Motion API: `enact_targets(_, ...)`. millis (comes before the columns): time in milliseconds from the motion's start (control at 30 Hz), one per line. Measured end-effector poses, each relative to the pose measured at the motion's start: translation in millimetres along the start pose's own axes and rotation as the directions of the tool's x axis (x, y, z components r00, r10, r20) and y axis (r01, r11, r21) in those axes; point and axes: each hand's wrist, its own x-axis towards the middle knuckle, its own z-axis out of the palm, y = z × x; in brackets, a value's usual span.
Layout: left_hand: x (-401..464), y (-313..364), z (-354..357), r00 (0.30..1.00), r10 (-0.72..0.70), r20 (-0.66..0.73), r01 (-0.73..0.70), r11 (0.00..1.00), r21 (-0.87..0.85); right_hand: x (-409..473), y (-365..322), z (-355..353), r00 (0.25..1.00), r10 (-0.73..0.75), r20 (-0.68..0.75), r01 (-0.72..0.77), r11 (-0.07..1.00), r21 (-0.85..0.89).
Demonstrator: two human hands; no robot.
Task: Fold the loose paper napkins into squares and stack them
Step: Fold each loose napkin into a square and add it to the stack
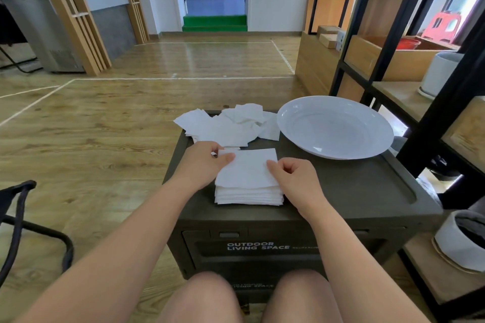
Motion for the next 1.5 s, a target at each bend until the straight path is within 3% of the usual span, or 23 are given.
enact_targets(233,-1.3,-8.2,5.3,1.0,-0.007,-0.013,0.007,0.999,-0.042,2.7,2.5,-1.8,1.0,-0.007,0.013,0.007,1.0,0.01)
enact_targets(467,-0.5,-12.6,15.8,0.996,-0.065,-0.058,0.064,0.998,-0.012,4.9,3.7,1.7,0.999,0.02,-0.037,-0.025,0.99,-0.136)
enact_targets(700,5.8,-16.6,15.1,0.992,-0.118,-0.045,0.118,0.993,-0.002,3.0,-1.7,4.6,0.998,0.058,0.023,-0.051,0.968,-0.244)
enact_targets(800,21.1,-19.8,0.1,0.98,-0.008,-0.197,-0.003,0.998,-0.056,0.6,-2.2,5.1,0.999,0.013,0.039,-0.004,0.973,-0.232)
enact_targets(867,38.0,-25.1,-12.6,0.948,0.117,-0.295,-0.12,0.993,0.008,-0.2,-1.9,4.8,0.999,-0.021,0.043,0.03,0.975,-0.222)
enact_targets(900,46.8,-27.6,-16.4,0.95,0.173,-0.26,-0.155,0.984,0.089,0.4,-1.3,4.3,0.999,-0.026,0.036,0.033,0.978,-0.207)
enact_targets(1000,68.0,-31.7,-9.8,0.973,0.232,0.017,-0.224,0.918,0.327,5.0,1.8,0.7,1.0,0.01,-0.021,-0.013,0.993,-0.118)
enact_targets(1100,78.3,-29.1,-0.1,0.97,0.23,0.085,-0.245,0.895,0.373,7.9,5.1,-1.8,0.998,0.037,-0.048,-0.04,0.997,-0.065)
enact_targets(1333,71.0,-25.8,5.1,0.93,0.365,-0.048,-0.298,0.821,0.487,9.6,6.3,0.9,0.997,0.054,-0.055,-0.056,0.998,-0.031)
enact_targets(1500,50.5,-4.0,-8.8,0.874,0.415,-0.252,-0.315,0.88,0.355,8.1,6.9,0.4,0.996,0.057,-0.064,-0.055,0.998,0.033)
